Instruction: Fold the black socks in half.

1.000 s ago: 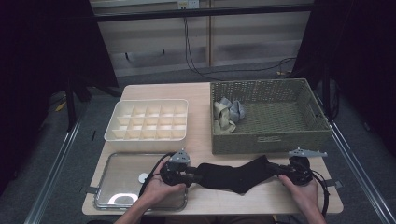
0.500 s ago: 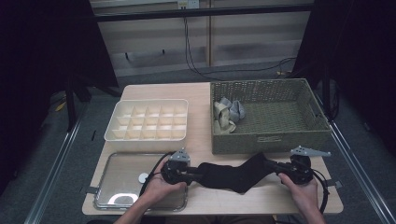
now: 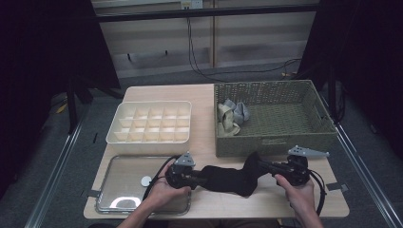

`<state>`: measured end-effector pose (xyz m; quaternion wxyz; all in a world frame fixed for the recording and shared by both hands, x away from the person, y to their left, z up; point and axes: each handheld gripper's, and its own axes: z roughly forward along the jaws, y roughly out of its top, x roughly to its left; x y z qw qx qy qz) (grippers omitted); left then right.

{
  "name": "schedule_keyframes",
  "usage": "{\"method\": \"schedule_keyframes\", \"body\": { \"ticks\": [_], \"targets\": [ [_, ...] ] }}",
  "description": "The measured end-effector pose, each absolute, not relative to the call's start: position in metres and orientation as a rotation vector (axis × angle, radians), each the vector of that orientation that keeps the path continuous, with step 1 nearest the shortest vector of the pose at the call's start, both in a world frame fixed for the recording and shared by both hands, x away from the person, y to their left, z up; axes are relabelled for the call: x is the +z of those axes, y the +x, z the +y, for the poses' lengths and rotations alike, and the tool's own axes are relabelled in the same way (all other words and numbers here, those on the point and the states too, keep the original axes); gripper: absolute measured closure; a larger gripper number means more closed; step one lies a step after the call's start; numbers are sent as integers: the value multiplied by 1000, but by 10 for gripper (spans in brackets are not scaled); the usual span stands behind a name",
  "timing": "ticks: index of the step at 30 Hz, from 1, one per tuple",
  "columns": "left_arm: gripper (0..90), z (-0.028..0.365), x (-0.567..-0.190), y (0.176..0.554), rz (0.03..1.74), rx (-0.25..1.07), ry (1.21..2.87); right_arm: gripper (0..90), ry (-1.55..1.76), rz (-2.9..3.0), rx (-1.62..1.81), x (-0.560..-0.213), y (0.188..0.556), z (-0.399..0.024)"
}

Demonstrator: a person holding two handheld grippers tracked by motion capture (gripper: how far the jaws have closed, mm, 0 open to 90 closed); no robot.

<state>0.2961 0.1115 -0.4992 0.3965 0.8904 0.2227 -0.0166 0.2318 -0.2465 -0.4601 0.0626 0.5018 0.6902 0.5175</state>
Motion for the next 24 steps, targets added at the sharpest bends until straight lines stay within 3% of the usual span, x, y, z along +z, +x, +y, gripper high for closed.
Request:
{"method": "schedule_keyframes", "body": {
  "ticks": [24],
  "targets": [
    [616, 106, -500, 292, 564, -50, 2249, 825, 1407, 2201, 1624, -453, 251, -188]
  ]
}}
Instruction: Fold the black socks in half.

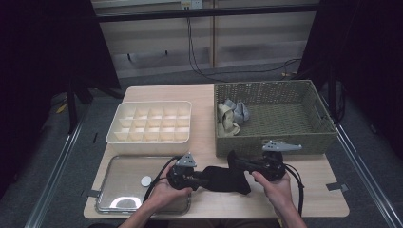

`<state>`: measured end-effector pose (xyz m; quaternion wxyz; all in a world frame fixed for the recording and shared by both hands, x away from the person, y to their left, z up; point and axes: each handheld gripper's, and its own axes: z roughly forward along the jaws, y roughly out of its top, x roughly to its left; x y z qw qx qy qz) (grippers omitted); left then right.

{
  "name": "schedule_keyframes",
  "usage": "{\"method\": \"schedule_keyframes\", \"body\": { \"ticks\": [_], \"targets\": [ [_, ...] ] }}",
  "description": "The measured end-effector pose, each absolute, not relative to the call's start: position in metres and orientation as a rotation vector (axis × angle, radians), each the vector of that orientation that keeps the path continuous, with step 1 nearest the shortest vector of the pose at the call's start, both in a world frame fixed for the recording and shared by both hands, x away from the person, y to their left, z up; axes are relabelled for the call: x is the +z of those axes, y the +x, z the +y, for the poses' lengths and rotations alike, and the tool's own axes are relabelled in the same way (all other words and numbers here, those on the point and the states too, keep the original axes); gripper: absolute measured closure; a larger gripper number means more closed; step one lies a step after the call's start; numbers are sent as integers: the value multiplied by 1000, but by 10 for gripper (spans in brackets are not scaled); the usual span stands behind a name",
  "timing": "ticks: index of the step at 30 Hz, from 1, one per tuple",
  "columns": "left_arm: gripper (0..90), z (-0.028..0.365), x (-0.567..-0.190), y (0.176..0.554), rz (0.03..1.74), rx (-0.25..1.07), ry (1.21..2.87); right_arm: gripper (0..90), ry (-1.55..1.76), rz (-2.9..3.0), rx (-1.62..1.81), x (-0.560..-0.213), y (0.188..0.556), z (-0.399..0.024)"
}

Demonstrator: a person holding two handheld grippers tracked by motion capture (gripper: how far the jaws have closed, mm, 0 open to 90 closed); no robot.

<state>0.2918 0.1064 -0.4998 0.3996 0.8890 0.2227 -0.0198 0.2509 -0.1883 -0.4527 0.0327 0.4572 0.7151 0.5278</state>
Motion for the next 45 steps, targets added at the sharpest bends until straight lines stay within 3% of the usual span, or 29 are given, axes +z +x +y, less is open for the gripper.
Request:
{"method": "schedule_keyframes", "body": {
  "ticks": [11, 20, 24, 30, 34, 45],
  "targets": [
    [615, 105, -500, 291, 556, -59, 2253, 824, 1349, 2254, 1651, -450, 261, -160],
    [576, 106, -500, 291, 561, -92, 2246, 819, 1369, 2358, 1544, -480, 267, -140],
    [502, 106, -499, 290, 566, -112, 2243, 810, 1382, 2374, 1516, -487, 269, -137],
    [425, 112, -494, 291, 583, -112, 2244, 720, 1375, 2399, 1486, -492, 267, -135],
    [433, 118, -491, 293, 588, -109, 2222, 615, 1382, 2397, 1508, -488, 265, -136],
    [498, 127, -486, 294, 593, -115, 2198, 556, 1339, 2398, 1543, -476, 253, -136]
  ]
}}
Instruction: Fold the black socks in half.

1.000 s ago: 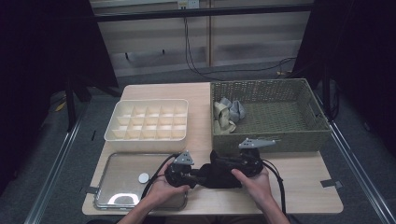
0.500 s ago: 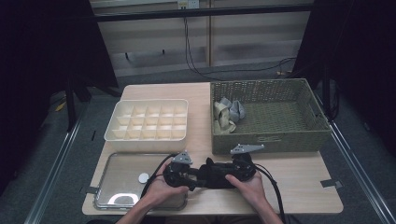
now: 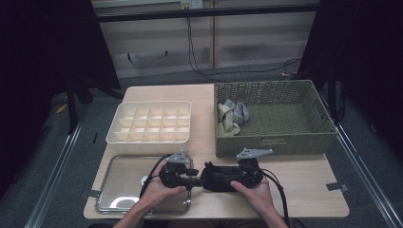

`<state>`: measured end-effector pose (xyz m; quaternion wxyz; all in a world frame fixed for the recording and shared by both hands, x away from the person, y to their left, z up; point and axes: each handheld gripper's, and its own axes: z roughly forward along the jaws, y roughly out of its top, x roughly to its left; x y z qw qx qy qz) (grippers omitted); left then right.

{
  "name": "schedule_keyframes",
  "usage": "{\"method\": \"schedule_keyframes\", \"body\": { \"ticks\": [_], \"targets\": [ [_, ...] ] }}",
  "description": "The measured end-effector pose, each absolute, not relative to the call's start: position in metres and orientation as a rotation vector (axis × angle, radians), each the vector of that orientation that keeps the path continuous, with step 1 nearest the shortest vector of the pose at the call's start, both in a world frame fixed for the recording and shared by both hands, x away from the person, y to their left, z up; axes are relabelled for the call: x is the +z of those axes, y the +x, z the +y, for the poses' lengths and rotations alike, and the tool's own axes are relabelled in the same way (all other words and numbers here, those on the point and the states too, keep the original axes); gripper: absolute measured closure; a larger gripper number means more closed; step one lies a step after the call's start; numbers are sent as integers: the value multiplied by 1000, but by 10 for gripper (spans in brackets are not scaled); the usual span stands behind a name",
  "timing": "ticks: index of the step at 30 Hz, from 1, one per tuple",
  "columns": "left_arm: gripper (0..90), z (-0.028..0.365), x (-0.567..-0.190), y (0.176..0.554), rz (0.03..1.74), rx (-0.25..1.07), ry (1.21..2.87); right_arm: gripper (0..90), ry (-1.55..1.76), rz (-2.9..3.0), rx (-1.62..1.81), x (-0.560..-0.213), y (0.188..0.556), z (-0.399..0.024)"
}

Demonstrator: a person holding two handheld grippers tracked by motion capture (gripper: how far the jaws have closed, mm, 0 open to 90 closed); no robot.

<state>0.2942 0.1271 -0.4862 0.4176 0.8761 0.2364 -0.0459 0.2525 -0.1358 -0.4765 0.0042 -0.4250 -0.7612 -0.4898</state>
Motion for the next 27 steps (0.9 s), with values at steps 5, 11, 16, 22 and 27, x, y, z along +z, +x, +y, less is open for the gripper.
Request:
{"method": "schedule_keyframes", "body": {
  "ticks": [5, 11, 16, 22, 27],
  "targets": [
    [493, 128, -486, 294, 593, -114, 2198, 568, -1325, -2380, -1543, -476, 252, -135],
    [491, 131, -485, 294, 606, -105, 2189, 631, -1305, -2371, -1532, -478, 253, -131],
    [493, 133, -484, 294, 611, -102, 2182, 625, -1277, -2377, -1533, -477, 252, -128],
    [496, 133, -482, 293, 590, -102, 2178, 628, -1276, -2387, -1538, -470, 252, -128],
    [502, 134, -480, 292, 580, -100, 2171, 626, -1298, -2414, -1495, -475, 254, -128]
  ]
}}
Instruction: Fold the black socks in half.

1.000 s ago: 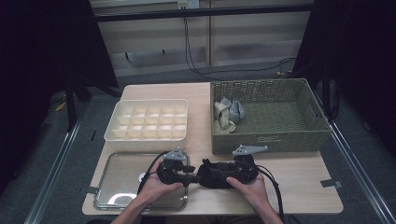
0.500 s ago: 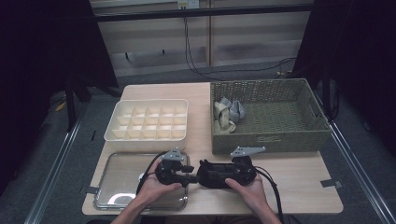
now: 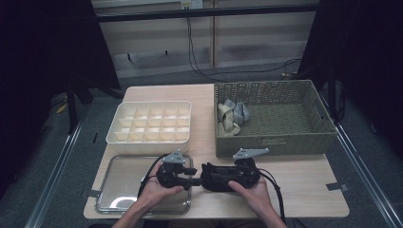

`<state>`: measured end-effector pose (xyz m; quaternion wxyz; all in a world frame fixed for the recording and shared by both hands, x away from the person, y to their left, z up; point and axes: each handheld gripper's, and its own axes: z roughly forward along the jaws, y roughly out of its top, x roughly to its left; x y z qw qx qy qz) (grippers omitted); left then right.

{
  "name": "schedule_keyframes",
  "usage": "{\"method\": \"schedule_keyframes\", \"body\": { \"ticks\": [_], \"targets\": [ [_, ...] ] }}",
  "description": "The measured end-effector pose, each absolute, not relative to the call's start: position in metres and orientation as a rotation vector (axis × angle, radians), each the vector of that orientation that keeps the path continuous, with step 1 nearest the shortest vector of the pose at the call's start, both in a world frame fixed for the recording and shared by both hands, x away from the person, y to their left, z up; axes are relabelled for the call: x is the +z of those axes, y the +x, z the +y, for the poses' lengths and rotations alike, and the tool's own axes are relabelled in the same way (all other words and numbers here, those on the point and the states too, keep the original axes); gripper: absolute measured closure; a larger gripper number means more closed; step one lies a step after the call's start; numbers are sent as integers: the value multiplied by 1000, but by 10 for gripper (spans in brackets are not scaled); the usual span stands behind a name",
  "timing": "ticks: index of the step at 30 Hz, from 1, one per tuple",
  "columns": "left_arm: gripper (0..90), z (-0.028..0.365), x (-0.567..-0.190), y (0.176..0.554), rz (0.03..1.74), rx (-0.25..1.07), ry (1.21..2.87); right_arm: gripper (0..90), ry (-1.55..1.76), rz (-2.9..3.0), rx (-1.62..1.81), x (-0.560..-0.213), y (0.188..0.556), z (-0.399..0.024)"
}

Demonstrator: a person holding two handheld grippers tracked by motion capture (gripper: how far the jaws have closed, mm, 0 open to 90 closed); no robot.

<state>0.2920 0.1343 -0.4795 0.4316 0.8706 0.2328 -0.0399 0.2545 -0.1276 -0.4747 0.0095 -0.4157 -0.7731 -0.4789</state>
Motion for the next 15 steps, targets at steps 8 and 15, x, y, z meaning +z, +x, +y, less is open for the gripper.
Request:
{"method": "schedule_keyframes", "body": {
  "ticks": [8, 15],
  "targets": [
    [474, 134, -476, 290, 564, -98, 2167, 681, -1307, -2477, -1380, -493, 261, -116],
    [572, 127, -483, 290, 547, -130, 2208, 838, -1307, -2483, -1383, -500, 261, -113]
  ]
}}
